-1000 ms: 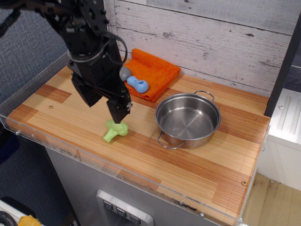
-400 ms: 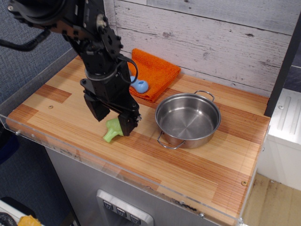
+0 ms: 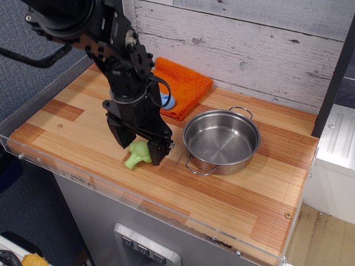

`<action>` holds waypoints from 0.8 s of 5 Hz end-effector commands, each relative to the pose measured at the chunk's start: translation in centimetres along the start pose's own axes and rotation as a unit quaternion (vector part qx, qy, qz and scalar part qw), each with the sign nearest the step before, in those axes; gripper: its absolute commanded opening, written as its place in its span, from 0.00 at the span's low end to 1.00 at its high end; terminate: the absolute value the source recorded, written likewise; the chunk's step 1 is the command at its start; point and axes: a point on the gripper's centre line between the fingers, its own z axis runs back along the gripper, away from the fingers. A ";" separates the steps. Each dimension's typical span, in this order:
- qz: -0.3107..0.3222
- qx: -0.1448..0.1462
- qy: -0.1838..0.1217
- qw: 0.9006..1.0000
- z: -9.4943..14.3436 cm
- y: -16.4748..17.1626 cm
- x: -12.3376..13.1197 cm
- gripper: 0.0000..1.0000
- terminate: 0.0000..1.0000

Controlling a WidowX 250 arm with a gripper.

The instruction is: Put the broccoli inside the metal pot.

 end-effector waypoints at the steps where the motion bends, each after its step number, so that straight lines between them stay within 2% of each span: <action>1: -0.002 0.014 -0.020 1.000 0.7 0.2 0.0 0.00 0.00; 2: -0.001 0.013 -0.027 1.000 1.2 0.3 0.1 0.00 0.00; 3: 0.019 0.000 -0.038 0.999 2.2 0.9 0.1 0.00 0.00; 4: 0.041 0.005 -0.057 0.998 4.0 2.2 0.1 0.00 0.00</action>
